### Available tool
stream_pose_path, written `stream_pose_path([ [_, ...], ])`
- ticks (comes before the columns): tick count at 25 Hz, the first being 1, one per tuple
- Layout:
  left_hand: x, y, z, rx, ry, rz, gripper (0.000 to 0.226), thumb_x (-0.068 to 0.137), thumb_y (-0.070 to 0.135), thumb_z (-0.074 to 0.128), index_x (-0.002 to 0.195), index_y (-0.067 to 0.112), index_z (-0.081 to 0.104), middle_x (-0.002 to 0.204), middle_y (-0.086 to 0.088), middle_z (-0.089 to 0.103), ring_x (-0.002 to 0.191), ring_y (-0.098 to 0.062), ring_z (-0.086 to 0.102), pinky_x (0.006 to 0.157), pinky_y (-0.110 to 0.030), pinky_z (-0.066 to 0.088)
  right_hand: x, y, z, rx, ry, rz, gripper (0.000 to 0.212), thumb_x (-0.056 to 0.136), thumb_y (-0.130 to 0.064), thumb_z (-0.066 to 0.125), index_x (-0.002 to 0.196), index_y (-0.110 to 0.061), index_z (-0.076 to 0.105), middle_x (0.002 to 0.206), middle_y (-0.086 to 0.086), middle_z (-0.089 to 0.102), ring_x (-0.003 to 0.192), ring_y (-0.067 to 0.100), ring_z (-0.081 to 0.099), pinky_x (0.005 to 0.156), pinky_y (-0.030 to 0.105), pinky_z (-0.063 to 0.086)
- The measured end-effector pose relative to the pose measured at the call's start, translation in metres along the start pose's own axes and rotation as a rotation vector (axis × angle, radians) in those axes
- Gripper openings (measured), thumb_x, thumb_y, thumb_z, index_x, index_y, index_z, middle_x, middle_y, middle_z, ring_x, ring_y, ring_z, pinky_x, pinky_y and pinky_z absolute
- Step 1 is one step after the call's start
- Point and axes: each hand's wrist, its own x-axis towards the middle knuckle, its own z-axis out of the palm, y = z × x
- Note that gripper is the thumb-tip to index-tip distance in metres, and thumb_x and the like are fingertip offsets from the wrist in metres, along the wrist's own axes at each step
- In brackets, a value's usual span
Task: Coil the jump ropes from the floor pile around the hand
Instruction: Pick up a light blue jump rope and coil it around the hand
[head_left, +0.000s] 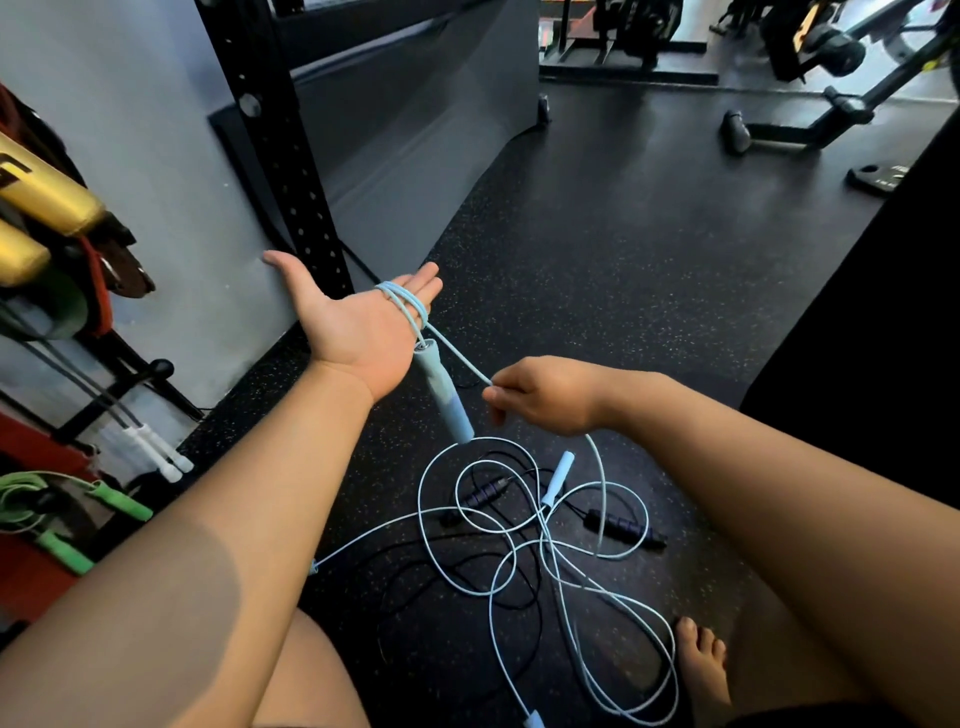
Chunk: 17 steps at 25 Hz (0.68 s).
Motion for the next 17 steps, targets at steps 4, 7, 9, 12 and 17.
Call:
stream_pose_path([
  [4,0.002,-0.006,-0.001,0.186,0.025,-0.025,0.145,0.068,0.102,0.018,0.153,-0.016,0.016,0.153,-0.035,0.040,0.148,-0.043,0.033,0.126,-0.049,0.020,-0.003,-0.002,-0.007,0.010,0.106,-0.071,0.035,0.105,-0.037,0.045,0.090,-0.018,0.071,0.073,-0.007,0.062,0.069,0.007,0.057,0.069,0.023,0.044],
  [7,0.005,-0.024,-0.012,0.592,0.055,-0.131,0.138,0.071,0.098,0.000,0.157,-0.009,0.017,0.151,-0.025,0.048,0.145,-0.033,0.042,0.126,-0.049,0.019,-0.007,-0.001,-0.015,0.013,0.261,-0.159,0.034,0.104,-0.035,0.049,0.085,-0.016,0.071,0.063,-0.014,0.055,0.060,-0.004,0.053,0.060,0.010,0.035],
  [9,0.005,-0.038,-0.017,0.769,-0.026,-0.238,0.142,0.066,0.100,0.000,0.155,-0.008,0.027,0.147,-0.023,0.054,0.142,-0.031,0.048,0.126,-0.048,0.021,-0.007,0.003,-0.017,0.018,0.354,-0.175,0.033,0.103,-0.034,0.052,0.082,-0.016,0.069,0.060,-0.014,0.053,0.056,-0.005,0.052,0.057,0.011,0.034],
  [12,-0.001,-0.055,-0.017,0.890,-0.195,-0.376,0.139,0.069,0.096,-0.007,0.140,-0.007,0.053,0.143,-0.030,0.055,0.137,-0.039,0.052,0.120,-0.043,0.035,-0.004,0.013,-0.019,0.032,0.453,-0.152,0.036,0.102,-0.038,0.052,0.077,-0.014,0.062,0.062,-0.008,0.057,0.056,0.005,0.052,0.057,0.024,0.040],
  [17,-0.013,-0.058,-0.001,0.843,-0.351,-0.563,0.138,0.060,0.099,0.002,0.118,-0.011,0.061,0.107,-0.028,0.071,0.112,-0.043,0.067,0.106,-0.043,0.049,-0.003,0.035,-0.021,0.200,0.535,-0.067,0.041,0.099,-0.041,0.058,0.075,-0.009,0.059,0.056,-0.008,0.042,0.052,0.006,0.037,0.053,0.023,0.033],
])
